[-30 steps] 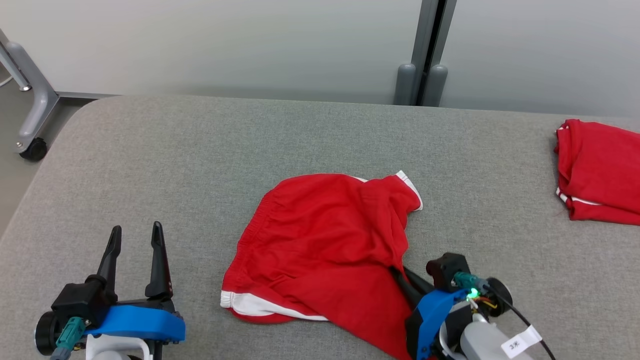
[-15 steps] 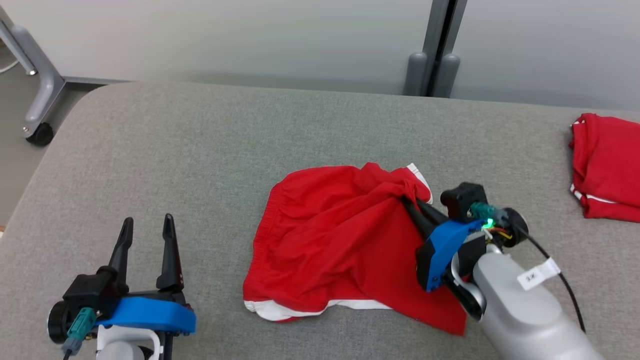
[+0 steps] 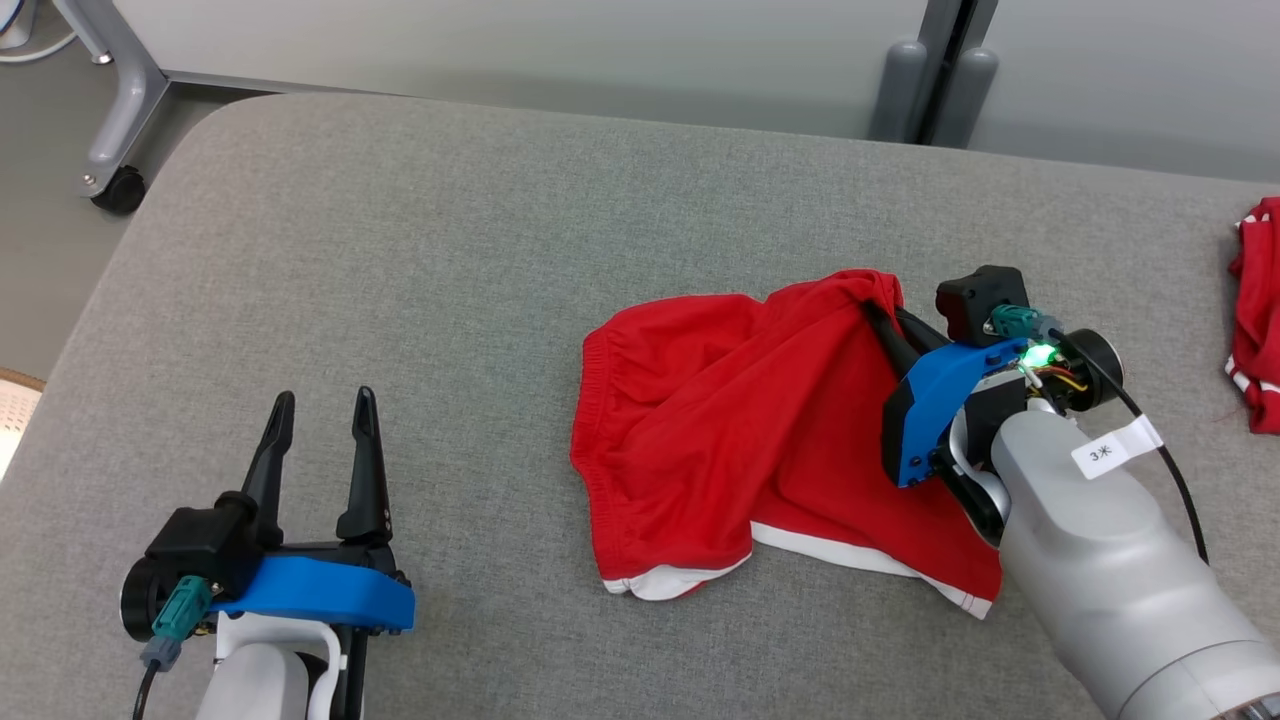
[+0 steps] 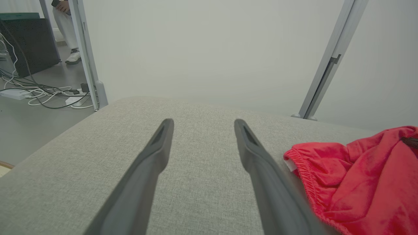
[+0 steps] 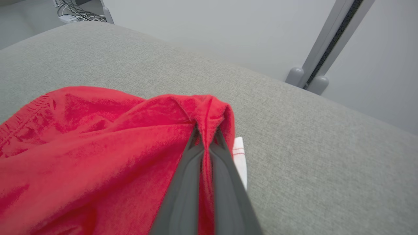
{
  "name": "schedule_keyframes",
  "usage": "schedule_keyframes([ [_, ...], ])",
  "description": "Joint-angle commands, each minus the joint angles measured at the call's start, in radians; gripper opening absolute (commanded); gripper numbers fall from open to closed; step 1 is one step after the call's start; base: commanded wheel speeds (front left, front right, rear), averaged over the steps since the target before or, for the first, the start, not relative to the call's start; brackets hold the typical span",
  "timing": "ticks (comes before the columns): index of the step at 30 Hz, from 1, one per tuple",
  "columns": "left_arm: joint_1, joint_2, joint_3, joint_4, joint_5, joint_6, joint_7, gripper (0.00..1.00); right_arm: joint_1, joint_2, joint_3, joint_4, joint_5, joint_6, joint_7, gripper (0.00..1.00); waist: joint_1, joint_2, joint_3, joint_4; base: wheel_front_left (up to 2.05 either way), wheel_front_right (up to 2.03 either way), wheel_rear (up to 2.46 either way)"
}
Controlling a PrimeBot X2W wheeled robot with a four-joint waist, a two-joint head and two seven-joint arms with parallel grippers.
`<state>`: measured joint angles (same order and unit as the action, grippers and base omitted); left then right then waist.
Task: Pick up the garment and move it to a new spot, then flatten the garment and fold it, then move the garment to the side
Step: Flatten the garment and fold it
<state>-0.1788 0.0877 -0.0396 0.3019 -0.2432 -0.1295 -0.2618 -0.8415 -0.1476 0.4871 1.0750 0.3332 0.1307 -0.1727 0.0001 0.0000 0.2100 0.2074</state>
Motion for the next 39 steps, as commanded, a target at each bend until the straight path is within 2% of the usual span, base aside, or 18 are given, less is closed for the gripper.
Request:
schedule_keyframes([
  [1, -0.017, 0.001, 0.001, 0.002, -0.004, -0.002, -0.004, 1.0, -0.022, 0.008, 0.001, 0.03, -0.007, 0.0, -0.011, 0.55, -0.0001, 0.0, 0.004, 0.0, 0.0, 0.0, 0.0],
  [2, -0.018, 0.002, 0.002, 0.004, -0.005, -0.002, -0.004, 1.0, -0.026, 0.015, 0.0, 0.047, -0.003, 0.0, -0.014, 1.0, -0.0001, 0.0, 0.004, -0.002, 0.0, 0.0, 0.0],
  [8, -0.01, 0.008, 0.014, 0.001, -0.004, -0.002, -0.004, 1.0, -0.019, 0.019, -0.007, 0.078, 0.017, 0.0, -0.072, 1.0, -0.0001, 0.0, -0.013, -0.035, 0.0, 0.0, 0.0],
  [13, 0.018, 0.016, 0.033, -0.008, 0.004, -0.002, -0.004, 1.0, 0.042, -0.015, -0.034, 0.041, 0.024, 0.0, -0.092, 1.0, -0.0001, 0.0, -0.039, -0.076, 0.0, 0.0, 0.0],
  [17, 0.042, 0.021, 0.052, -0.021, 0.01, -0.002, -0.004, 1.0, 0.115, -0.055, -0.102, -0.084, 0.009, 0.0, -0.093, 1.0, -0.0001, 0.0, -0.056, -0.109, 0.0, 0.0, 0.0],
  [22, 0.064, 0.019, 0.065, -0.03, 0.019, -0.002, -0.004, 1.0, 0.246, -0.068, -0.208, -0.251, -0.031, 0.0, -0.093, 1.0, -0.0001, 0.0, -0.075, -0.135, 0.0, 0.0, 0.0],
  [30, 0.085, 0.016, 0.072, -0.038, 0.025, -0.002, -0.004, 1.0, 0.471, -0.002, -0.325, -0.445, -0.117, 0.0, -0.094, 1.0, -0.0001, 0.0, -0.089, -0.153, 0.0, 0.0, 0.0],
  [39, 0.081, 0.016, 0.065, -0.041, 0.03, -0.002, -0.004, 1.0, 0.541, 0.029, -0.365, -0.557, -0.172, 0.0, -0.029, 1.0, -0.0001, 0.0, -0.086, -0.16, 0.0, 0.0, 0.0],
])
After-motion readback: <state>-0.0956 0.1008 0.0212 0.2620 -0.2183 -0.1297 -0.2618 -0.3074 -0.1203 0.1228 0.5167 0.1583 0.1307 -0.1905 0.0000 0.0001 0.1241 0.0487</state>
